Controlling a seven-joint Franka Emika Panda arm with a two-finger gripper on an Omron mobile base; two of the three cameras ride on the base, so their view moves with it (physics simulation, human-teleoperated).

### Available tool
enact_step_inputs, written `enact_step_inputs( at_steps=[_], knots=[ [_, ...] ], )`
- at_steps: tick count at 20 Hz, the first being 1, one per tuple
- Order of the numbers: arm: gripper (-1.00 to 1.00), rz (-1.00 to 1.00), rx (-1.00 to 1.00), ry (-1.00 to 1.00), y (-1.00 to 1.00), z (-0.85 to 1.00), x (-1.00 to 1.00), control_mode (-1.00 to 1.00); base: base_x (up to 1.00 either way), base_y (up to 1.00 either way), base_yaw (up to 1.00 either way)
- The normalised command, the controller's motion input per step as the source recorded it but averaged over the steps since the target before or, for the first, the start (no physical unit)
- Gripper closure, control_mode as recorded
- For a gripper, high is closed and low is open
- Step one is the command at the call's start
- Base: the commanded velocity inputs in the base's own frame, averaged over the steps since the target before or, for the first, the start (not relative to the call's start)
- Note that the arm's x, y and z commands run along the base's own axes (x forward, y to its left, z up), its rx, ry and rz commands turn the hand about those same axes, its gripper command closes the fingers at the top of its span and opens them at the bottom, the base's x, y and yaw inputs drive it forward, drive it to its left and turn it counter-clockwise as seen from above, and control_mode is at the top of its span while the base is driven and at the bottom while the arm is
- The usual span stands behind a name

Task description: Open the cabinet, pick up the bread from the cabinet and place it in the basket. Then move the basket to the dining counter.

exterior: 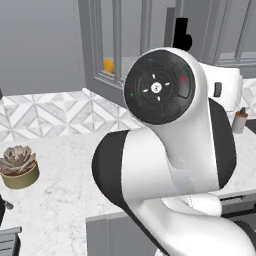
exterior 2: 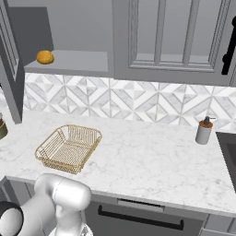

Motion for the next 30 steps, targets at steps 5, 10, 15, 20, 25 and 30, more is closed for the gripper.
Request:
enact_step_inputs(
  at_steps=[5, 10, 15, 20, 25, 30],
  knots=[
    [-1.0, 0.27, 0.33, -0.01, -0.8, 0.0, -0.34, -1.0, 0.0, 0.0, 0.0],
    [-1.0, 0.33, 0.43, -0.01, -0.97, 0.0, 0.05, -1.0, 0.0, 0.0, 0.0],
    [-1.0, 0.32, 0.7, 0.15, -0.76, -0.21, 0.37, -1.0, 0.0, 0.0, 0.0],
    [-1.0, 0.34, 0.57, 0.08, -0.14, -0.53, 0.47, -1.0, 0.0, 0.0, 0.0],
    [-1.0, 0.22, 0.41, 0.07, 0.18, -0.44, 0.72, -1.0, 0.0, 0.0, 0.0],
    [-1.0, 0.23, 0.28, 0.17, 0.64, 0.0, 0.54, -1.0, 0.0, 0.0, 0.0]
  ],
)
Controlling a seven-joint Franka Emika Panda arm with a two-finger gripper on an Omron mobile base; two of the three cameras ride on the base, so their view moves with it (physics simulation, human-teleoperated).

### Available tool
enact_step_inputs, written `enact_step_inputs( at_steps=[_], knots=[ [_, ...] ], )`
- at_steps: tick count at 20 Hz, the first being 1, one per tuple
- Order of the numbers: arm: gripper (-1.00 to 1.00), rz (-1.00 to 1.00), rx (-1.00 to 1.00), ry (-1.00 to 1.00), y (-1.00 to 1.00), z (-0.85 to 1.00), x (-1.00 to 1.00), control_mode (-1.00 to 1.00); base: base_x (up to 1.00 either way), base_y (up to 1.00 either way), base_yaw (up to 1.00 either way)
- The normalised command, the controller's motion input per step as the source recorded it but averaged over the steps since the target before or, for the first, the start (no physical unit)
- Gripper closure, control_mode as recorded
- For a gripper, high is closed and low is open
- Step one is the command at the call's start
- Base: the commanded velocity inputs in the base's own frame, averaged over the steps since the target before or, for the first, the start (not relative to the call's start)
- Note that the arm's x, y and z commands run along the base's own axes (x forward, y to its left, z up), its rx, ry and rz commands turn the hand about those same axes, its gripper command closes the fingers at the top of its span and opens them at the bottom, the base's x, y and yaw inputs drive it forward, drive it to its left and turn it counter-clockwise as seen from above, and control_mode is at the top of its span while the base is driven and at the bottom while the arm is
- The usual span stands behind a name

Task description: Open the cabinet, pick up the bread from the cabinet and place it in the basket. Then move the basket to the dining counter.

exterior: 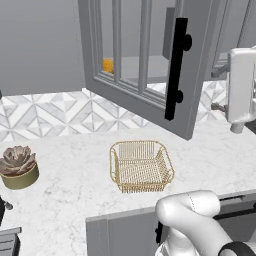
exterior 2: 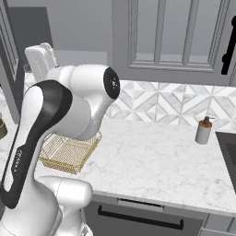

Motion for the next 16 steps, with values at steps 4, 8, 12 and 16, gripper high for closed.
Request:
enact_step_inputs(
  at_steps=[4, 8, 12, 16],
  knots=[
    [-1.0, 0.29, 0.16, 0.3, 0.92, 0.0, 0.35, -1.0, 0.0, 0.0, 0.0],
    [-1.0, 0.31, 0.07, 0.29, 1.0, 0.0, 0.08, -1.0, 0.0, 0.0, 0.0],
    [-1.0, 0.37, 0.0, 0.26, 1.0, 0.0, 0.0, -1.0, 0.0, 0.0, 0.0],
    [-1.0, 0.34, 0.0, 0.23, 1.0, -0.14, 0.0, -1.0, 0.0, 0.0, 0.0]
  ],
)
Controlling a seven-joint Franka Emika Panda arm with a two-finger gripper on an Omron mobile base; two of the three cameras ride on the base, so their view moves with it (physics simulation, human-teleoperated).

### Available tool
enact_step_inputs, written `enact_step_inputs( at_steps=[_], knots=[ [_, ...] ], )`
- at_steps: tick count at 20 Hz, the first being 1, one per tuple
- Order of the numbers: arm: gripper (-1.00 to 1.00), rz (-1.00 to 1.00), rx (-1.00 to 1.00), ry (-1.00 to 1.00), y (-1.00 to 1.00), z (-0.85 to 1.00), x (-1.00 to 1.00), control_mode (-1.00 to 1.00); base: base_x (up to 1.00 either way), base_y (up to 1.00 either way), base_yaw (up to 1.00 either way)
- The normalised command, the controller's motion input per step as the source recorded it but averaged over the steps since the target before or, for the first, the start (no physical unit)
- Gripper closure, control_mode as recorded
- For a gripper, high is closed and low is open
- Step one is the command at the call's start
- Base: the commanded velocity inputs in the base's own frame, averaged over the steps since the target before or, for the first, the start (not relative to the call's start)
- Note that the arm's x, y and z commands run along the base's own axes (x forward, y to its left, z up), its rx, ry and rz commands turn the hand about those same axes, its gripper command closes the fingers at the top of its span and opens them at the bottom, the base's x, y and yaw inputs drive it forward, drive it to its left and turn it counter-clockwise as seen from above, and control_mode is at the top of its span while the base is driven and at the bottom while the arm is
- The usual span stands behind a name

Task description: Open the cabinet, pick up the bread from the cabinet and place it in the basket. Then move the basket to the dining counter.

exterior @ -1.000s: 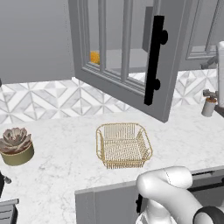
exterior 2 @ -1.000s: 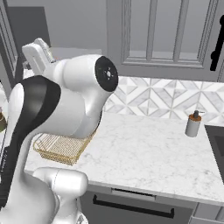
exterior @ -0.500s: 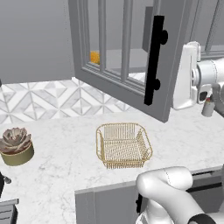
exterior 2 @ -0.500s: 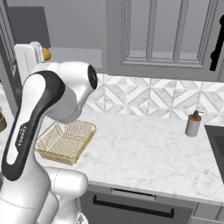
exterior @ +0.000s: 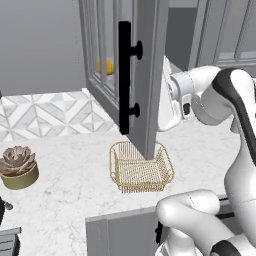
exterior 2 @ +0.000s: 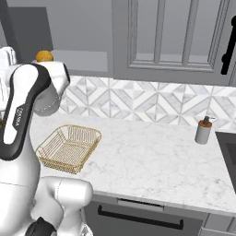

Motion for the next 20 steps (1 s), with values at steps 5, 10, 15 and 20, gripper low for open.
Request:
enact_step_inputs(
  at_steps=[5, 10, 15, 20],
  knots=[
    [-1.0, 0.23, -0.01, 0.12, 1.0, -0.15, 0.0, -1.0, 0.0, 0.0, 0.0],
    [-1.0, 0.08, 0.0, 0.06, 0.41, -0.12, 0.07, -1.0, 0.0, 0.0, 0.0],
    [-1.0, 0.02, 0.0, -0.01, -0.24, -0.24, 0.51, -1.0, 0.0, 0.0, 0.0],
    [-1.0, 0.01, -0.1, -0.29, -0.56, -0.02, 0.72, -1.0, 0.0, 0.0, 0.0]
  ],
)
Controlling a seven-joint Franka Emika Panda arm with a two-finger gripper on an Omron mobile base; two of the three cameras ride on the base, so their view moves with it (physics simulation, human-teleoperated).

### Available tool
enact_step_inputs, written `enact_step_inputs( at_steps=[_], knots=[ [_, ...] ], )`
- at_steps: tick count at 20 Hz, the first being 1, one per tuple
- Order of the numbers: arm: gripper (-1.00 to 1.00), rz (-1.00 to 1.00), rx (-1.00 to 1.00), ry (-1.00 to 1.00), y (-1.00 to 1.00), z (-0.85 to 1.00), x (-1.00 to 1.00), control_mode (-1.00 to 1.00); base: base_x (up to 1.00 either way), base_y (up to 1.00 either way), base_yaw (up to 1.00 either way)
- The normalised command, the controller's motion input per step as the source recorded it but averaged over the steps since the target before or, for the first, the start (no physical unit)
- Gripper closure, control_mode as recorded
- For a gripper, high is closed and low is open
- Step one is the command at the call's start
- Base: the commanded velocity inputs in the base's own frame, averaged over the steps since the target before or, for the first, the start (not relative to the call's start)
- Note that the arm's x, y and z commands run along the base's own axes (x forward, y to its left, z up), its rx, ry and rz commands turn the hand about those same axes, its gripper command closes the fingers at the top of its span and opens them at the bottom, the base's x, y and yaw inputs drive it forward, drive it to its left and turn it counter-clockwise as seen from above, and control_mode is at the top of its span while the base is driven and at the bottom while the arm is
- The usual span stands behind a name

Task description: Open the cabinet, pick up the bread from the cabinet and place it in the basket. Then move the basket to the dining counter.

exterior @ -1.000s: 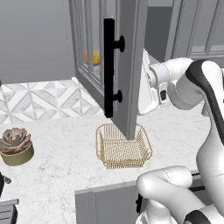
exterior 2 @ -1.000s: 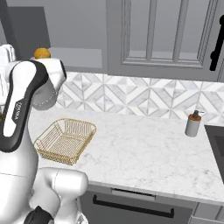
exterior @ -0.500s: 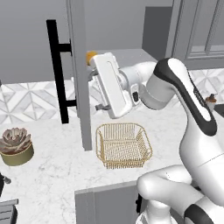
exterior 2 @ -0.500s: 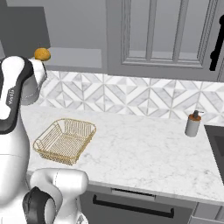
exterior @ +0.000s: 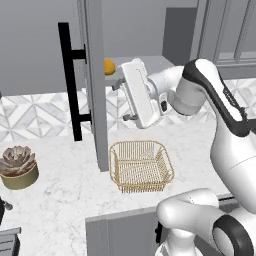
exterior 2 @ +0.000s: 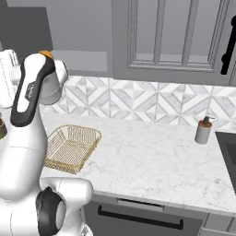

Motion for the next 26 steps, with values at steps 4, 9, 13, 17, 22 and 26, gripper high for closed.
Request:
enact_step_inputs(
  at_steps=[4, 9, 13, 17, 22, 26],
  knots=[
    [-1.0, 0.0, -0.3, -0.31, -0.51, 0.0, 0.64, -1.0, 0.0, 0.0, 0.0],
    [-1.0, 0.0, -0.61, -0.44, -0.15, -0.08, 0.09, -1.0, 0.0, 0.0, 0.0],
    [-1.0, -0.01, -0.65, -0.64, -0.23, -0.41, -0.02, -1.0, 0.0, 0.0, 0.0],
    [-1.0, -0.01, -0.46, -0.72, -0.31, 0.02, 0.0, -1.0, 0.0, 0.0, 0.0],
    [-1.0, 0.0, -0.07, -0.41, -0.37, 0.11, 0.39, -1.0, 0.0, 0.0, 0.0],
    [-1.0, 0.02, 0.0, -0.42, -0.25, -0.51, 0.18, -1.0, 0.0, 0.0, 0.0]
  ],
)
